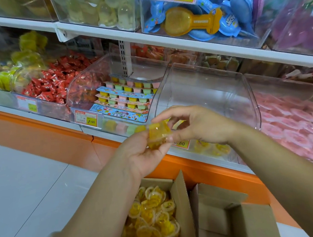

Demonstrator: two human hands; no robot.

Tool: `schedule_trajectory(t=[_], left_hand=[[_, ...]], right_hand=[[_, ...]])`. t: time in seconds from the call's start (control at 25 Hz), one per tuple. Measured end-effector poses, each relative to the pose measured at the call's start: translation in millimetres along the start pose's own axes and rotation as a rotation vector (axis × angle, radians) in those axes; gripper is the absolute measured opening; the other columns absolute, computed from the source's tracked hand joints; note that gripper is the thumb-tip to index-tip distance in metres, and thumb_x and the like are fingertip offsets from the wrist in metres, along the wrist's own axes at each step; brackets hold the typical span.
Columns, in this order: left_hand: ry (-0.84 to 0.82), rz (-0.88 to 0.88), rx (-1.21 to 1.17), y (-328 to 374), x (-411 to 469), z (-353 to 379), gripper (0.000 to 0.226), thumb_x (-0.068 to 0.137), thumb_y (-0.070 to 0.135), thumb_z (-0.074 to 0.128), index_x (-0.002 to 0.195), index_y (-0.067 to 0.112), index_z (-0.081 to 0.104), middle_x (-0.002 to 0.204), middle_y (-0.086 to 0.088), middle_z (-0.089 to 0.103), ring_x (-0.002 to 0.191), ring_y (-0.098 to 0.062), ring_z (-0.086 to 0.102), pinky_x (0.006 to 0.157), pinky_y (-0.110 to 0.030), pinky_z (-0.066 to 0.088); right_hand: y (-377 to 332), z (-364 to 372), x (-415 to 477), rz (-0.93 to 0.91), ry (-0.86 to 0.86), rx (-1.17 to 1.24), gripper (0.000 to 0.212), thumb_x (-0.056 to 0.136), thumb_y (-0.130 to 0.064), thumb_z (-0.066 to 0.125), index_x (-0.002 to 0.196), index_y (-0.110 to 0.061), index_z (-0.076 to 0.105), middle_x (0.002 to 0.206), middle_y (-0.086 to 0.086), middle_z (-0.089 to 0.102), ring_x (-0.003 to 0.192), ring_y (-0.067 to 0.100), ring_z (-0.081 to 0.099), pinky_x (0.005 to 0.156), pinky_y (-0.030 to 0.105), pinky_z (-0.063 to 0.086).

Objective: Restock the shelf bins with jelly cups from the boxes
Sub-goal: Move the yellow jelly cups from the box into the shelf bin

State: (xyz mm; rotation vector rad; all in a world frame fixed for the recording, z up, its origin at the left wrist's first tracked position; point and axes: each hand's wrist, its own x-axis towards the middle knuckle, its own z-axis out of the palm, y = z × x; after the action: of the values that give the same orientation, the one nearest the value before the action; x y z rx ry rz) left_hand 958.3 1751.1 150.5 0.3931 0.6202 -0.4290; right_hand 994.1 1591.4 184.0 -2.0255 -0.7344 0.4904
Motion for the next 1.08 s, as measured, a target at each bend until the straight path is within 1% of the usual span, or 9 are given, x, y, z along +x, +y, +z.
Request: schedule_trajectory(t=[0.16,0.28,0.4,0.48,0.68,0.8,0.88,1.0,1.08], left_hand=[[0.043,0.125,0.123,-3,-13,5,0.015,0.097,-0.007,0.051,0.088,0.004,0.055,0.113,-0.028,0.061,0.097,-0.037,0.063,0.082,-0.050,0.058],[0.007,0.169,0.160,2,-18,3,0.023,0.097,-0.009,0.049,0.091,0.013,0.051,0.123,-0.026,0.058,0.098,-0.036,0.064,0.083,-0.051,0.055],[-0.040,0.155,0.190,2,-21,3,0.021,0.097,-0.010,0.048,0.094,0.011,0.052,0.126,-0.028,0.060,0.108,-0.037,0.064,0.084,-0.052,0.053],[-0.030,0.162,0.204,-1,-24,7,0.020,0.096,-0.010,0.049,0.090,0.008,0.053,0.122,-0.029,0.062,0.111,-0.040,0.063,0.089,-0.054,0.051],[-0.005,0.221,0.260,-5,-22,8,0.021,0.096,-0.006,0.054,0.080,0.007,0.059,0.099,-0.024,0.067,0.113,-0.037,0.064,0.102,-0.053,0.047],[-0.019,0.231,0.306,-8,-18,6,0.022,0.097,-0.005,0.052,0.081,0.009,0.060,0.096,-0.022,0.069,0.110,-0.037,0.064,0.102,-0.054,0.047],[-0.040,0.191,0.357,-8,-13,5,0.015,0.098,-0.001,0.052,0.092,0.005,0.064,0.107,-0.024,0.069,0.110,-0.038,0.064,0.096,-0.054,0.051],[-0.054,0.161,0.415,-10,-5,2,0.018,0.101,0.006,0.050,0.108,0.002,0.066,0.116,-0.023,0.068,0.109,-0.034,0.066,0.086,-0.048,0.056],[-0.093,0.169,0.437,-13,-3,4,0.021,0.102,0.009,0.049,0.115,0.004,0.064,0.117,-0.020,0.069,0.109,-0.031,0.067,0.084,-0.045,0.056]], right_hand=[[23,-31,11,0.108,0.328,0.094,0.022,0.092,-0.010,0.062,0.112,-0.016,0.067,0.100,0.010,0.069,0.084,0.011,0.062,0.071,0.022,0.054],[67,-70,18,0.467,0.505,-0.081,0.007,0.093,-0.008,0.059,0.092,-0.003,0.064,0.089,0.017,0.063,0.070,0.019,0.059,0.064,0.022,0.053],[105,-79,23,0.771,0.484,-0.039,0.012,0.093,-0.005,0.059,0.082,-0.003,0.057,0.073,0.015,0.056,0.046,0.016,0.059,0.048,0.024,0.053],[119,-74,29,0.869,0.471,0.010,0.003,0.092,-0.001,0.059,0.092,0.000,0.057,0.073,0.016,0.057,0.051,0.018,0.060,0.043,0.023,0.052],[128,-62,35,1.011,0.383,-0.040,0.019,0.096,-0.005,0.056,0.082,0.004,0.048,0.070,0.018,0.053,0.055,0.023,0.055,0.042,0.028,0.052],[116,-64,29,0.965,0.346,-0.339,0.023,0.097,-0.017,0.055,0.098,0.005,0.058,0.093,0.020,0.061,0.077,0.029,0.063,0.065,0.034,0.055],[90,-66,26,0.762,0.442,-0.483,0.033,0.097,-0.026,0.053,0.107,0.003,0.065,0.103,0.014,0.064,0.091,0.027,0.060,0.079,0.032,0.049],[33,-54,11,0.455,0.298,0.075,0.028,0.092,-0.027,0.062,0.102,-0.001,0.069,0.088,0.007,0.068,0.078,0.015,0.058,0.069,0.026,0.049],[7,-38,4,0.403,0.059,0.129,0.028,0.088,-0.027,0.066,0.103,-0.004,0.070,0.087,0.005,0.070,0.074,0.010,0.061,0.066,0.022,0.048]])
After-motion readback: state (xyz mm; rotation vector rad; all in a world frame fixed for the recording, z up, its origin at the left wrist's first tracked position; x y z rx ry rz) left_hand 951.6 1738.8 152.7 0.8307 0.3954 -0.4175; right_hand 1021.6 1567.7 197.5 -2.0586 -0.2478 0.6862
